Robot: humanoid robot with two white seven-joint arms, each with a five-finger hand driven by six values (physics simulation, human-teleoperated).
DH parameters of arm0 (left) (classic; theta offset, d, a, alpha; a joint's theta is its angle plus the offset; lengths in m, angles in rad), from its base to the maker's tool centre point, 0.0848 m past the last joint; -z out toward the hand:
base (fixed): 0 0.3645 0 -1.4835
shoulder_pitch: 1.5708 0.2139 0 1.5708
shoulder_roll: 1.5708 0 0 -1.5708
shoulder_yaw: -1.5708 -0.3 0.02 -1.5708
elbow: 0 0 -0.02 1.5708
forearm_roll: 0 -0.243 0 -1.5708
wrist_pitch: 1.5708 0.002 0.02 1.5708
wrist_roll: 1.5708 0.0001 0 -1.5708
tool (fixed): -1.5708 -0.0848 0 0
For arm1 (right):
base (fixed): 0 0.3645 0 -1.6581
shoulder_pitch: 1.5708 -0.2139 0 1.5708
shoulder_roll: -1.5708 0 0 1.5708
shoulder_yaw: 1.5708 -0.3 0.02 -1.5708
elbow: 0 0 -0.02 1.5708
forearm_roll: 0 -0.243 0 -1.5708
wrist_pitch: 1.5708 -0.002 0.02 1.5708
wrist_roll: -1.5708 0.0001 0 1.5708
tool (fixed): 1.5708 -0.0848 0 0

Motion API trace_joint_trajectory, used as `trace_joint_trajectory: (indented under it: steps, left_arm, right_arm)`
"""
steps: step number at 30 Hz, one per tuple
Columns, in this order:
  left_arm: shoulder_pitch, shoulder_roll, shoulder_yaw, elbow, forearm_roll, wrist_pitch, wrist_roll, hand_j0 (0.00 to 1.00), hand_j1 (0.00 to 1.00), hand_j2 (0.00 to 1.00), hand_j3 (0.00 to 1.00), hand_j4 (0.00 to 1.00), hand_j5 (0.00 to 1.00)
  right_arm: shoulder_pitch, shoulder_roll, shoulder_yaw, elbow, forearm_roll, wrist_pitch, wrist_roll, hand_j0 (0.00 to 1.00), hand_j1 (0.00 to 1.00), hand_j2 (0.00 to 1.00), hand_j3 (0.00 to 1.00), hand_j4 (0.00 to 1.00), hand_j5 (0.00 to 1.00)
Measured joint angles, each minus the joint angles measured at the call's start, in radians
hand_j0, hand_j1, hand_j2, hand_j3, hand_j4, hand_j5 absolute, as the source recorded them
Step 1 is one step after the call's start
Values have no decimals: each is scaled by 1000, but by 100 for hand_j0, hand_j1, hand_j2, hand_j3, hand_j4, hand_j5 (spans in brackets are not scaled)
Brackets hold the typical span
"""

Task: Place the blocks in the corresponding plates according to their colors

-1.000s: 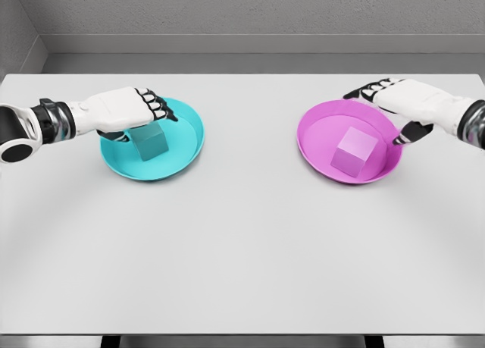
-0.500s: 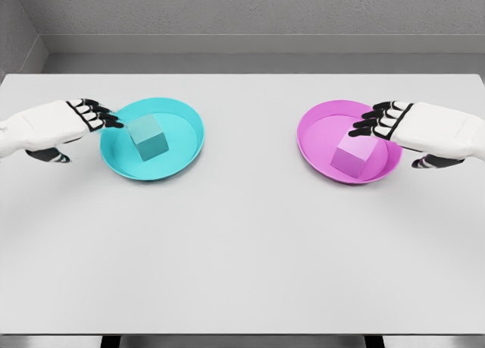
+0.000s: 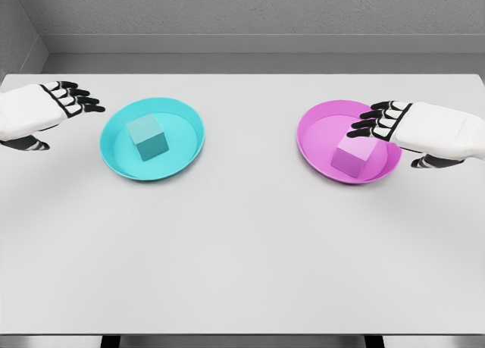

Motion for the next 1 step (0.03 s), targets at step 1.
trace_joint_trajectory:
  steps: [1]
  left_arm:
    - [0, 0, 0, -1, 0, 0, 0, 100, 100, 100, 100, 100, 100]
  right_arm:
    - [0, 0, 1, 0, 0, 0, 0, 100, 100, 100, 100, 100, 100]
